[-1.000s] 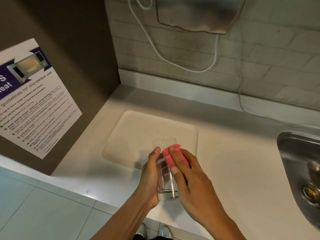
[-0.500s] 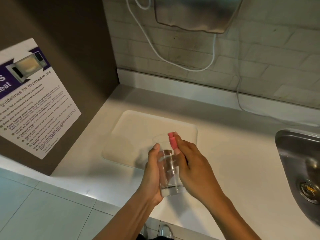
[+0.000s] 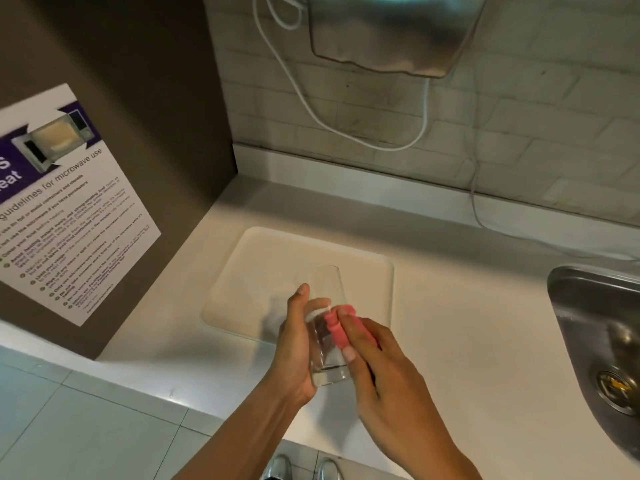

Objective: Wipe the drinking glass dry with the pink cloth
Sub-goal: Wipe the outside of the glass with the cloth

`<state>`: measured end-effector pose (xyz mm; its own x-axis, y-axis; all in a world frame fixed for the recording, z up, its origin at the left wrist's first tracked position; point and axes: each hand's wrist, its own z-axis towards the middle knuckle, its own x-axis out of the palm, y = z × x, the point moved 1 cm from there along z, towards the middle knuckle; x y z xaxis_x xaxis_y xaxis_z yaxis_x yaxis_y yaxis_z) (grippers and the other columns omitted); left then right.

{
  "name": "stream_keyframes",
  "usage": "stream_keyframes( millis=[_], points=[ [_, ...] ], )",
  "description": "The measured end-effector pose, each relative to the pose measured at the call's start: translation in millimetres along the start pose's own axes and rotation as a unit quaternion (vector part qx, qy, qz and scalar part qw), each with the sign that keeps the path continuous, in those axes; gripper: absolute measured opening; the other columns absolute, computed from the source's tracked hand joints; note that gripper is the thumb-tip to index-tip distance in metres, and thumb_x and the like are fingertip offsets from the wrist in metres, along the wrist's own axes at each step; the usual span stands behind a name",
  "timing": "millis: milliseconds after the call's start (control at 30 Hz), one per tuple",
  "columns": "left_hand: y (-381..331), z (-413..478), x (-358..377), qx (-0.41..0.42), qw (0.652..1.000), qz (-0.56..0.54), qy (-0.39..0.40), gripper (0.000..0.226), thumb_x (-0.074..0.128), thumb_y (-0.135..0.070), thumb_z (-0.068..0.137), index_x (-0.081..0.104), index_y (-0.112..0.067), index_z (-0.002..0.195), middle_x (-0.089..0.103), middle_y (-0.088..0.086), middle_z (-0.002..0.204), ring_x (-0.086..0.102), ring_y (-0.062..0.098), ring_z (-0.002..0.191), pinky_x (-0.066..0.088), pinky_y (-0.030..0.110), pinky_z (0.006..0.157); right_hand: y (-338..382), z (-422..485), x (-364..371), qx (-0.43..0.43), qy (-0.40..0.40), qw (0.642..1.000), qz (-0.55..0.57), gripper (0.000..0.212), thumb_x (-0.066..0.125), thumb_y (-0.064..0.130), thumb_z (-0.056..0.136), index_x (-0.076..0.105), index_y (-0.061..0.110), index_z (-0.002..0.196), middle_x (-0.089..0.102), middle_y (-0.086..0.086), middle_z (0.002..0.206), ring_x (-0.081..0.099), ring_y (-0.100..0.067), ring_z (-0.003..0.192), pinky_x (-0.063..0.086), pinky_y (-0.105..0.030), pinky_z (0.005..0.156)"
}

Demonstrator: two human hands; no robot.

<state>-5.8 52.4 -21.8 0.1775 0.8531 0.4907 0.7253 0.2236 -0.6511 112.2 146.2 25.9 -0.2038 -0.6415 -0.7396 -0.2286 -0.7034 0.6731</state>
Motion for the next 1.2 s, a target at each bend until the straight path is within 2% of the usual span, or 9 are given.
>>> stream_keyframes(
  millis=[133, 300, 400, 533, 733, 833, 933, 1100, 1200],
  points=[
    [8.9, -3.1, 5.2, -0.021, 0.999, -0.033, 0.011, 0.09, 0.067, -0.074, 0.076, 0.069, -0.008, 0.137, 0.074, 0.031, 0.127, 0.075, 0.041, 0.107, 0.065, 0.05, 0.084, -0.7, 22.5, -6.8, 0.027, -0.012, 0.998, 0.049, 0.045, 0.026, 0.048, 0.107, 0.025, 0.064, 0.148, 0.04, 0.027, 0.147, 0.047, 0.009, 0.124, 0.032, 0.003, 0.089],
    [-2.4, 9.2, -8.4, -0.004, 0.999, -0.041, 0.001, 0.072, 0.059, -0.077, 0.088, 0.075, -0.012, 0.116, 0.082, 0.021, 0.106, 0.081, 0.034, 0.088, 0.065, 0.045, 0.069, 4.0, 0.5, 6.3, -0.023, 0.004, 1.0, -0.011, 0.048, 0.026, 0.05, 0.107, 0.014, 0.064, 0.151, 0.026, 0.035, 0.152, 0.042, 0.013, 0.127, 0.032, -0.001, 0.097],
    [1.9, 5.2, -10.2, -0.02, 0.999, -0.035, -0.016, 0.069, 0.061, -0.076, 0.086, 0.072, -0.014, 0.115, 0.082, 0.019, 0.106, 0.08, 0.033, 0.087, 0.065, 0.045, 0.068, -5.0, -1.0, 4.2, -0.011, 0.028, 0.999, 0.041, 0.045, 0.028, 0.052, 0.106, 0.02, 0.068, 0.148, 0.035, 0.036, 0.145, 0.041, 0.016, 0.126, 0.037, -0.003, 0.099],
    [8.9, 1.9, -6.4, -0.038, 0.997, -0.063, -0.009, 0.082, 0.06, -0.075, 0.088, 0.068, -0.008, 0.134, 0.078, 0.022, 0.109, 0.078, 0.037, 0.094, 0.064, 0.048, 0.075, -1.2, 20.8, -0.9, 0.006, 0.022, 0.999, 0.041, 0.043, 0.028, 0.047, 0.108, 0.023, 0.065, 0.147, 0.041, 0.024, 0.144, 0.049, 0.005, 0.122, 0.039, -0.011, 0.099],
    [2.3, 6.8, -11.5, -0.017, 0.999, -0.029, -0.043, 0.066, 0.062, -0.075, 0.087, 0.072, -0.016, 0.114, 0.083, 0.018, 0.107, 0.08, 0.034, 0.087, 0.064, 0.044, 0.068, -3.4, -6.9, 9.1, -0.027, 0.021, 0.999, 0.013, 0.048, 0.031, 0.046, 0.107, 0.02, 0.064, 0.15, 0.028, 0.035, 0.151, 0.039, 0.015, 0.128, 0.033, -0.003, 0.1],
    [10.0, 3.8, -5.0, -0.034, 0.997, -0.045, -0.044, 0.074, 0.061, -0.075, 0.087, 0.072, -0.011, 0.123, 0.079, 0.021, 0.103, 0.078, 0.036, 0.088, 0.064, 0.046, 0.069, -5.9, 8.4, 0.4, 0.008, 0.014, 0.999, 0.039, 0.046, 0.031, 0.043, 0.108, 0.031, 0.053, 0.152, 0.042, 0.024, 0.147, 0.047, 0.007, 0.125, 0.04, -0.014, 0.105],
    [8.5, 7.9, -7.5, -0.023, 0.998, -0.047, -0.036, 0.078, 0.061, -0.077, 0.085, 0.071, -0.01, 0.122, 0.079, 0.02, 0.101, 0.078, 0.035, 0.083, 0.063, 0.044, 0.069, 3.1, -0.9, 3.4, -0.039, 0.003, 0.999, -0.014, 0.048, 0.033, 0.042, 0.108, 0.026, 0.052, 0.154, 0.034, 0.023, 0.154, 0.047, 0.001, 0.128, 0.043, -0.019, 0.105],
    [9.6, 5.9, -12.3, -0.029, 0.998, -0.037, -0.036, 0.069, 0.059, -0.075, 0.088, 0.071, -0.012, 0.113, 0.083, 0.017, 0.095, 0.081, 0.032, 0.079, 0.065, 0.044, 0.063, -7.5, -6.9, 1.8, 0.001, 0.039, 0.999, 0.031, 0.046, 0.03, 0.047, 0.108, 0.025, 0.059, 0.152, 0.033, 0.034, 0.15, 0.041, 0.01, 0.132, 0.028, 0.003, 0.098],
    [11.4, 3.1, -9.1, -0.034, 0.998, -0.037, -0.024, 0.077, 0.056, -0.078, 0.088, 0.07, -0.009, 0.12, 0.078, 0.02, 0.095, 0.078, 0.035, 0.082, 0.065, 0.044, 0.07, 2.2, 6.6, 0.0, 0.007, 0.031, 0.999, 0.013, 0.047, 0.03, 0.043, 0.109, 0.027, 0.051, 0.155, 0.035, 0.025, 0.153, 0.044, 0.001, 0.133, 0.035, -0.011, 0.108]
  ],
)
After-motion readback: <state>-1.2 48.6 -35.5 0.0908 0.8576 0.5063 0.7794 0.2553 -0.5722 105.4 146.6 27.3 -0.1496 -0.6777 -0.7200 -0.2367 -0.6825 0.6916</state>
